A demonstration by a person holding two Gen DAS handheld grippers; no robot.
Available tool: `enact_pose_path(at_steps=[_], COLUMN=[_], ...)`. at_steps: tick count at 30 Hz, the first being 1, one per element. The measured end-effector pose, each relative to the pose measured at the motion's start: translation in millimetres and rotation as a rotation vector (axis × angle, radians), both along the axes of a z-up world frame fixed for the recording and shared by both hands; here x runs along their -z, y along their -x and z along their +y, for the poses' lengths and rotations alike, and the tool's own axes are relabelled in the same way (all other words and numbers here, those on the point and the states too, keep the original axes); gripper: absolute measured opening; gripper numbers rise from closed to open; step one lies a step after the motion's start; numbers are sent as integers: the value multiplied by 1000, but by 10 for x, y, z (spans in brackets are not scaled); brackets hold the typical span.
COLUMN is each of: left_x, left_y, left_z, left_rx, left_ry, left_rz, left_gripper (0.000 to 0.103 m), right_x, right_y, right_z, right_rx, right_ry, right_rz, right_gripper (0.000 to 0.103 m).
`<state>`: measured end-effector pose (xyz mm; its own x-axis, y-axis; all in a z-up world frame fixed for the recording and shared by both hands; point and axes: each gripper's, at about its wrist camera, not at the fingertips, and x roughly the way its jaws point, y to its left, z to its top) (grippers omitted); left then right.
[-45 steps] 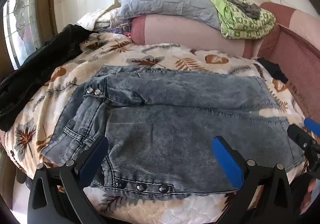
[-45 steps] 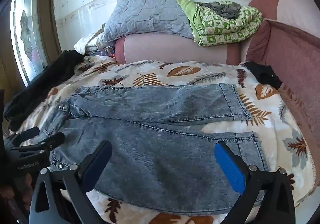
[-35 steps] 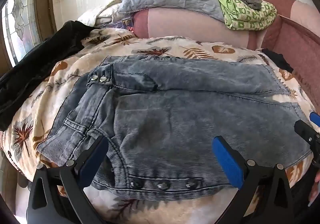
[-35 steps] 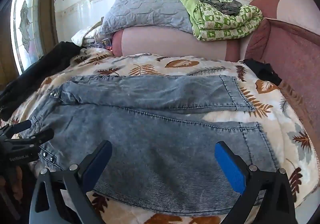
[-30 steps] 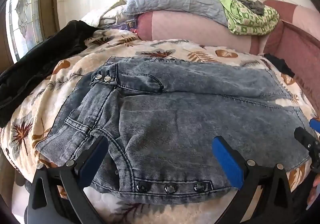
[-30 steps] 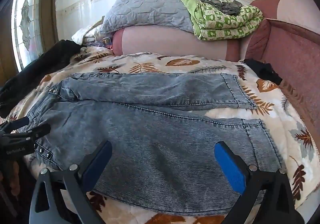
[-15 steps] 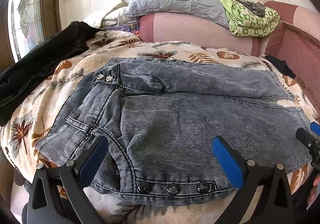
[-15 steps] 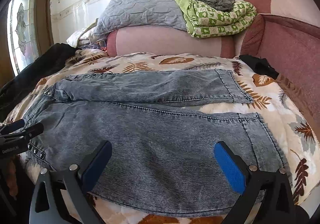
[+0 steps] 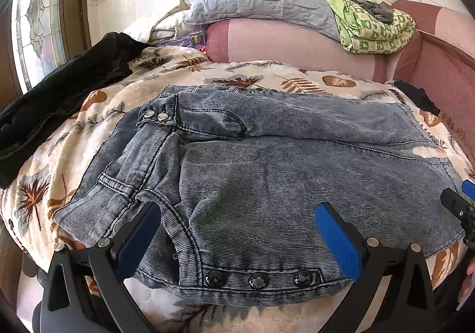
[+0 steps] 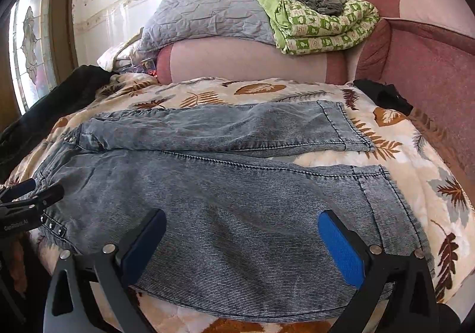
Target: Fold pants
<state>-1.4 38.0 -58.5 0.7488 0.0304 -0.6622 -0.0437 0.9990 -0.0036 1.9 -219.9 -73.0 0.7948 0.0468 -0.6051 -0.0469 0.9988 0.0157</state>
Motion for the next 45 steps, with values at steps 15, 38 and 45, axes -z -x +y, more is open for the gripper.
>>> enact_pose_path(at_steps=[15, 38, 45], left_x=[12, 16, 13], left_y=[-7, 5, 18], left_z=[-30, -24, -17], left_rx=[4, 2, 2], left_ry=[-3, -6, -6], left_rz=[6, 2, 0], left_gripper=[103, 103, 103], right_x=[19, 11, 14], right_y=[-8, 18, 19], right_z=[3, -21, -21], right_rx=[-3, 1, 0], right_ry=[-7, -15, -19], right_rz=[8, 4, 11], right_gripper=[103, 103, 103])
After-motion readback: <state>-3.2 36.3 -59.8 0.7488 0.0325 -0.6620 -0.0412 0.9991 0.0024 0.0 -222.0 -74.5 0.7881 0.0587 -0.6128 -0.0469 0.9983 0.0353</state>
